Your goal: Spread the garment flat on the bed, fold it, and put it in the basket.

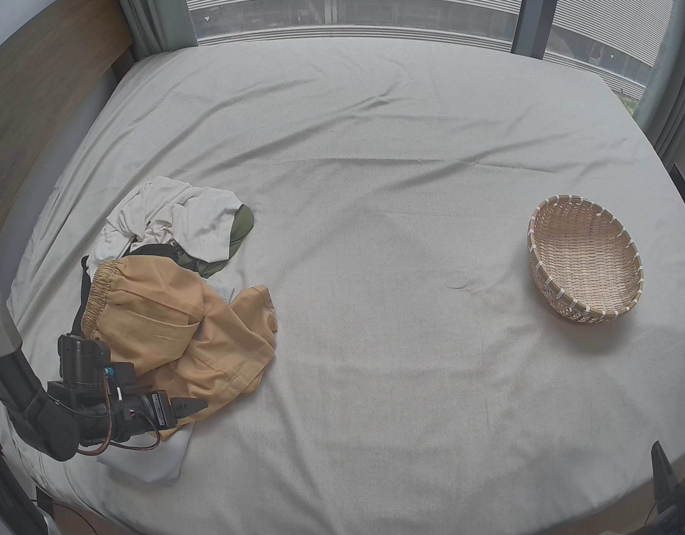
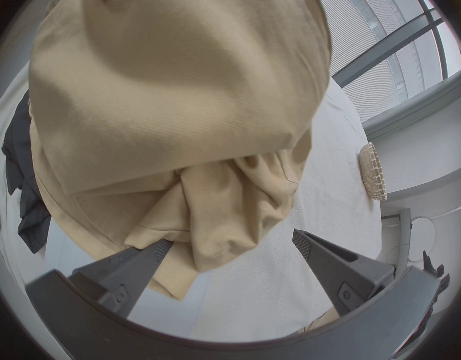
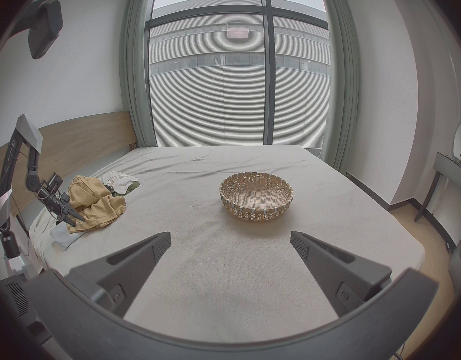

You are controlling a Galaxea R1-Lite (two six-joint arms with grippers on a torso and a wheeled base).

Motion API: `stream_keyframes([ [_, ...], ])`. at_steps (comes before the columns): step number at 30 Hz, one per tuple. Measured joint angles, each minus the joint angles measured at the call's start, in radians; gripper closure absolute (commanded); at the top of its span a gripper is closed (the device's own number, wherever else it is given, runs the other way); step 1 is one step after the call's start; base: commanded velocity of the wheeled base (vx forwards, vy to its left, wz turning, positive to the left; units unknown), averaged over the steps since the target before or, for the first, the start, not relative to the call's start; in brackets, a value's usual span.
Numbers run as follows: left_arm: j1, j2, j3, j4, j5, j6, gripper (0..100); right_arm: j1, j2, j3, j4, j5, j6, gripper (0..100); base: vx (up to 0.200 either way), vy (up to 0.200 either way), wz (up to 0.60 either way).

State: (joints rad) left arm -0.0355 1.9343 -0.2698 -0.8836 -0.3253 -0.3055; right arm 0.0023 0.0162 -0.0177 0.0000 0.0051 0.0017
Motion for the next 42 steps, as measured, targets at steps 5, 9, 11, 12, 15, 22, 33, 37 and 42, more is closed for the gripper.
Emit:
stream_keyframes([
  [5, -0.023, 0.012, -0.002, -0.011, 0.002, -0.006, 0, 0.0, 0.0, 0.0, 0.0, 0.0, 0.0, 0, 0.0, 0.0, 0.0],
  [9, -0.036, 0.016, -0.01, -0.071, 0.007, -0.036, 0, 0.0, 0.0, 0.0, 0.0, 0.0, 0.0, 0, 0.0, 0.0, 0.0],
  [11, -0.041, 0.019, -0.013, -0.113, 0.017, -0.054, 0, 0.0, 0.0, 0.0, 0.0, 0.0, 0.0, 0, 0.0, 0.0, 0.0],
  [12, -0.042, 0.022, -0.013, -0.13, 0.021, -0.057, 0, 0.0, 0.0, 0.0, 0.0, 0.0, 0.0, 0, 0.0, 0.0, 0.0],
  [15, -0.05, 0.04, -0.005, -0.163, 0.035, -0.061, 100, 0.0, 0.0, 0.0, 0.0, 0.0, 0.0, 0, 0.0, 0.0, 0.0],
  [22, -0.073, 0.102, 0.01, -0.258, 0.064, -0.062, 100, 0.001, 0.0, 0.0, 0.0, 0.0, 0.0, 0, 0.0, 0.0, 0.0],
  [33, -0.182, 0.173, 0.038, -0.489, 0.082, -0.216, 100, 0.0, 0.0, 0.0, 0.0, 0.0, 0.0, 0, 0.0, 0.0, 0.0],
  [37, -0.26, 0.179, 0.035, -0.582, 0.083, -0.307, 100, 0.001, 0.0, 0.0, 0.0, 0.0, 0.0, 0, 0.0, 0.0, 0.0],
  [42, -0.335, 0.183, 0.023, -0.645, 0.082, -0.344, 100, 0.0, 0.0, 0.0, 0.0, 0.0, 0.0, 0, 0.0, 0.0, 0.0],
])
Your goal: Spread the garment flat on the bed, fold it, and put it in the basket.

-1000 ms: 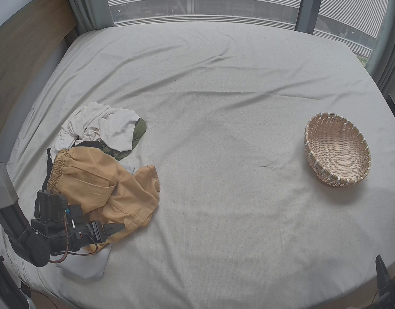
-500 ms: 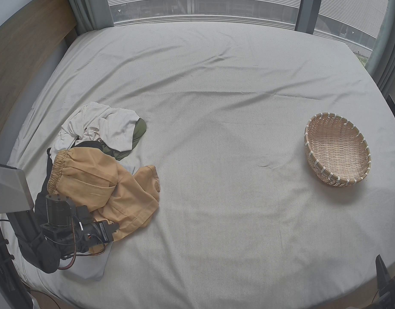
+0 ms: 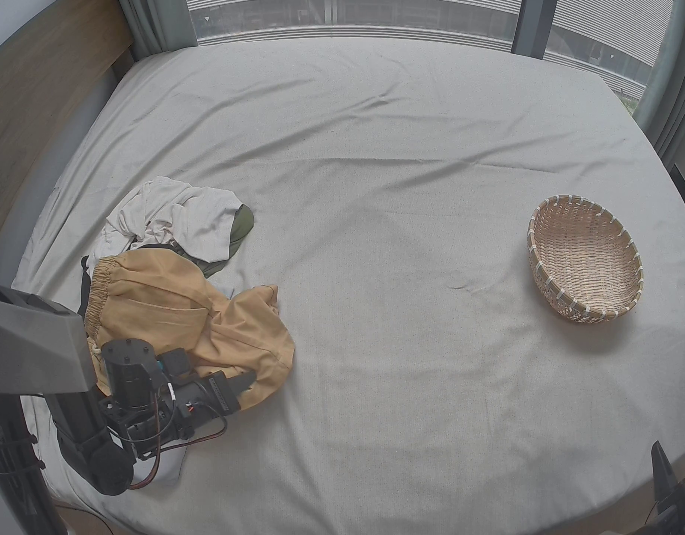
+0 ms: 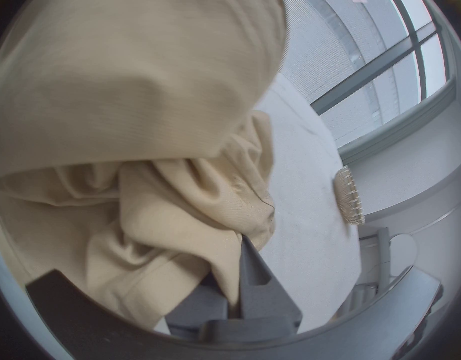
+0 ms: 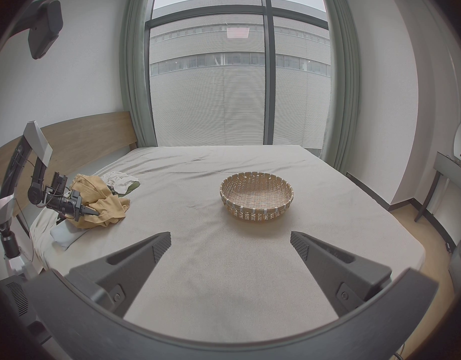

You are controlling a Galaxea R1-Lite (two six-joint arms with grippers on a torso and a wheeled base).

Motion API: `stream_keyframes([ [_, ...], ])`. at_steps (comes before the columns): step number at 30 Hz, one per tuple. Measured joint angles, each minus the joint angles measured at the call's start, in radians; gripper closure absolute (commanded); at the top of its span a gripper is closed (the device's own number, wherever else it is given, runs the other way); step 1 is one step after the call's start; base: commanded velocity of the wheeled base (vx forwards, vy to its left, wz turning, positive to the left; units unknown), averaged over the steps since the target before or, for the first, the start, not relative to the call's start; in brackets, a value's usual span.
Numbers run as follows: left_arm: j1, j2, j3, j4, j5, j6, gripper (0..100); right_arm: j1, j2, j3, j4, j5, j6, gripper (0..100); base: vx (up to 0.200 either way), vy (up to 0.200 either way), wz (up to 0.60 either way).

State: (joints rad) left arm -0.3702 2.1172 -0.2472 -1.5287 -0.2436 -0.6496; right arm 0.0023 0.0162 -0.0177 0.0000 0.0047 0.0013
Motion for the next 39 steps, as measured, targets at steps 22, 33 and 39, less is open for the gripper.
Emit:
stream_keyframes([
  [22, -0.294, 0.065, -0.301, 0.0, 0.032, -0.061, 100, 0.0, 0.0, 0.0, 0.0, 0.001, 0.002, 0, 0.0, 0.0, 0.0],
  [33, -0.388, 0.099, -0.407, 0.029, 0.031, -0.061, 100, 0.0, 0.0, 0.0, 0.0, 0.001, 0.001, 0, 0.0, 0.0, 0.0],
  [39, -0.44, 0.132, -0.471, 0.039, 0.03, -0.061, 100, 0.001, 0.0, 0.0, 0.0, 0.001, 0.002, 0, 0.0, 0.0, 0.0],
])
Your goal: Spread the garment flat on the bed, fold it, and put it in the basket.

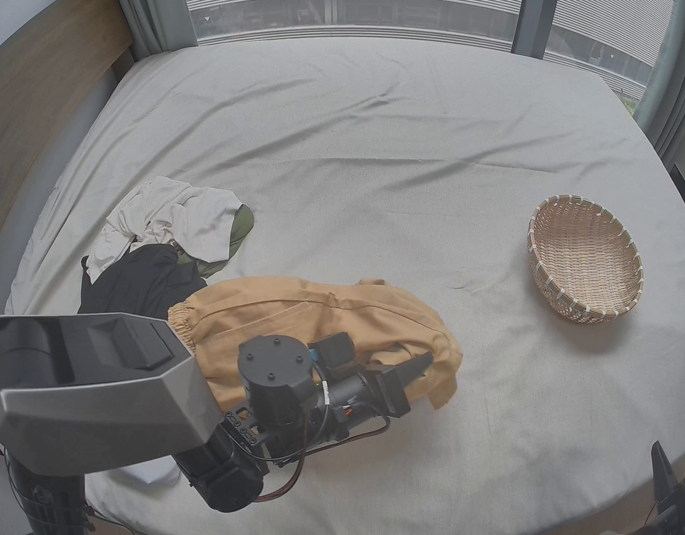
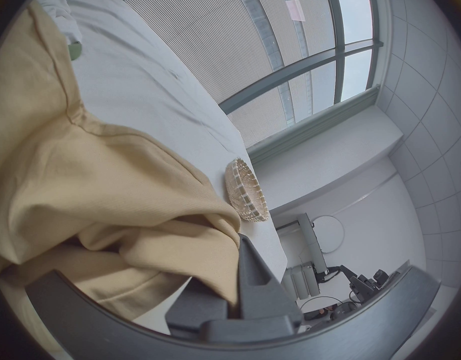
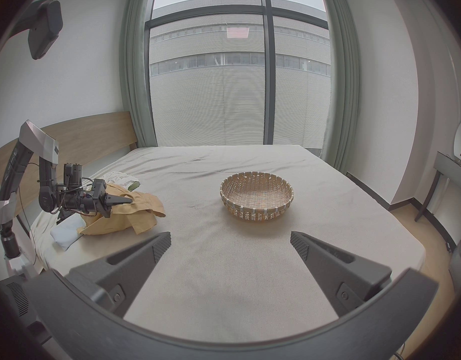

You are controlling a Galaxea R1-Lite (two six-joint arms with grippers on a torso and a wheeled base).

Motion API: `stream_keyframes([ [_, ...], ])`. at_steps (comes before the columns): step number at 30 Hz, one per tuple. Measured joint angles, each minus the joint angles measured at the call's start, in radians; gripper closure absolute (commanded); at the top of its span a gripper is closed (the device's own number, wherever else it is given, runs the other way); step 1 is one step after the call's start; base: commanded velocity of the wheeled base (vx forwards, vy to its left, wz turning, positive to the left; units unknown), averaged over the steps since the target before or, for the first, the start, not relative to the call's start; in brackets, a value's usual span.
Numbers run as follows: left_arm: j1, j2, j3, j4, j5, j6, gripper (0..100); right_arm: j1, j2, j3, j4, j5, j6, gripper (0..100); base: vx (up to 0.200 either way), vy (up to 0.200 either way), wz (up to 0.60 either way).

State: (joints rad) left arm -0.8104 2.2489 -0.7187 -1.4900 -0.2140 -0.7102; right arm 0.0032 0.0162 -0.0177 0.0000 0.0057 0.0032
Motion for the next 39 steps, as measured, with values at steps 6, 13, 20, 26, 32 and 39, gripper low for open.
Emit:
stream_keyframes([
  [6, -0.015, 0.024, -0.058, 0.009, -0.001, 0.003, 100, 0.0, 0.0, 0.0, 0.0, 0.0, 0.0, 0, 0.0, 0.0, 0.0],
  [13, -0.053, 0.048, -0.121, 0.032, -0.005, 0.004, 100, 0.001, 0.0, 0.0, 0.0, 0.0, 0.0, 0, 0.0, 0.0, 0.0],
  [20, -0.076, 0.077, -0.186, 0.061, -0.004, 0.005, 100, 0.001, 0.0, 0.0, 0.0, 0.0, 0.0, 0, 0.0, 0.0, 0.0],
  [26, -0.079, 0.102, -0.195, 0.06, -0.003, 0.007, 0, 0.001, 0.0, 0.0, 0.0, 0.0, 0.0, 0, 0.0, 0.0, 0.0],
  [32, -0.082, 0.115, -0.171, 0.053, 0.025, 0.011, 0, 0.001, 0.0, 0.0, 0.0, 0.0, 0.0, 0, 0.0, 0.0, 0.0],
  [39, -0.087, 0.117, -0.033, -0.01, 0.049, 0.017, 0, 0.001, 0.0, 0.0, 0.0, 0.0, 0.0, 0, 0.0, 0.0, 0.0],
])
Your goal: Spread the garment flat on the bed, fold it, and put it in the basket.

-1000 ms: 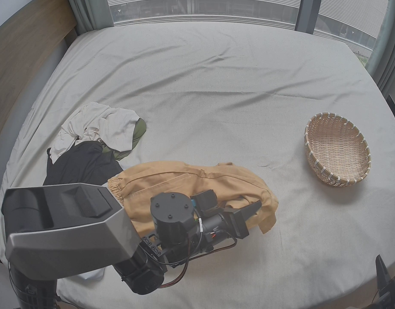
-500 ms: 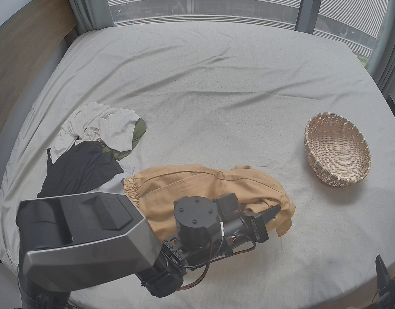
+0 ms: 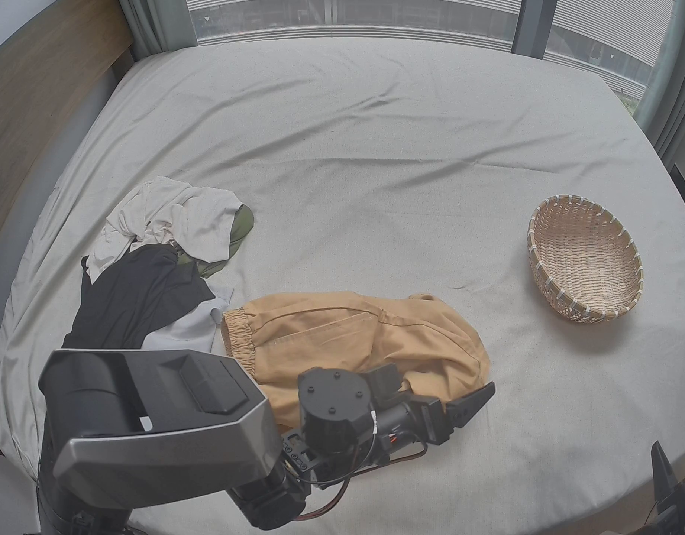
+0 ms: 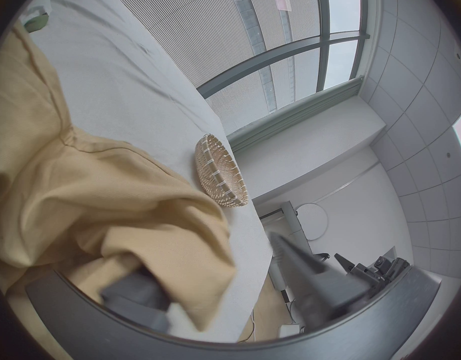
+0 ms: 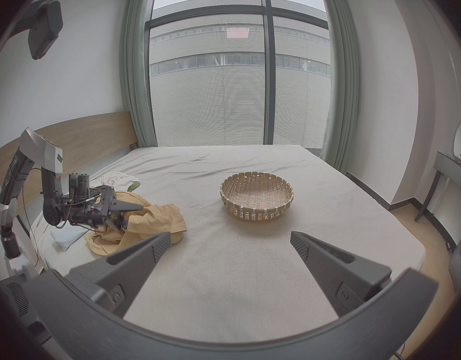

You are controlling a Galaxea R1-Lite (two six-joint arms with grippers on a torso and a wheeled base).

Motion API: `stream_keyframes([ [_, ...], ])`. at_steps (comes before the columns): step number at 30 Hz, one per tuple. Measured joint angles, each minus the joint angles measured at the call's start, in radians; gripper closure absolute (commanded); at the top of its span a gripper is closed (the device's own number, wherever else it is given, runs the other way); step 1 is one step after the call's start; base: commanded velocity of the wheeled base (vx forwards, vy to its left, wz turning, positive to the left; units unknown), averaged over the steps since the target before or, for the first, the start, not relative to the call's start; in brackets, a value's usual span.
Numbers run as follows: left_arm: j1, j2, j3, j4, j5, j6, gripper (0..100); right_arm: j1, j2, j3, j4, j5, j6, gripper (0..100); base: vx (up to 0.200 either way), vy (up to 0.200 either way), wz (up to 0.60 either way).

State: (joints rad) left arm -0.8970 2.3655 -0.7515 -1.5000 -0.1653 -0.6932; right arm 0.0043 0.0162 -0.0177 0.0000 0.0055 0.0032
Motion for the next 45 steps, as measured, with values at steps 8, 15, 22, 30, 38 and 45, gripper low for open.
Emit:
stream_keyframes([
  [8, 0.004, -0.057, 0.193, -0.041, 0.006, 0.004, 0, 0.0, 0.0, 0.0, 0.0, 0.0, 0.0, 0, 0.0, 0.0, 0.0],
  [15, 0.068, -0.167, 0.301, -0.047, 0.008, 0.015, 0, 0.0, 0.0, 0.0, 0.0, 0.0, 0.0, 0, 0.0, 0.0, 0.0],
  [22, 0.185, -0.261, 0.417, -0.047, 0.008, 0.101, 0, 0.0, 0.0, 0.0, 0.0, 0.0, 0.0, 0, 0.0, 0.0, 0.0],
  [30, 0.4, -0.385, 0.524, -0.048, -0.089, 0.16, 0, 0.0, 0.0, 0.0, 0.0, 0.0, 0.0, 0, 0.0, 0.0, 0.0],
  [38, 0.6, -0.516, 0.595, -0.046, -0.211, 0.121, 0, 0.0, 0.0, 0.0, 0.0, 0.0, 0.0, 0, 0.0, 0.0, 0.0],
  [45, 0.681, -0.519, 0.609, -0.046, -0.267, 0.117, 0, -0.001, 0.0, 0.0, 0.0, 0.0, 0.0, 0, 0.0, 0.0, 0.0],
])
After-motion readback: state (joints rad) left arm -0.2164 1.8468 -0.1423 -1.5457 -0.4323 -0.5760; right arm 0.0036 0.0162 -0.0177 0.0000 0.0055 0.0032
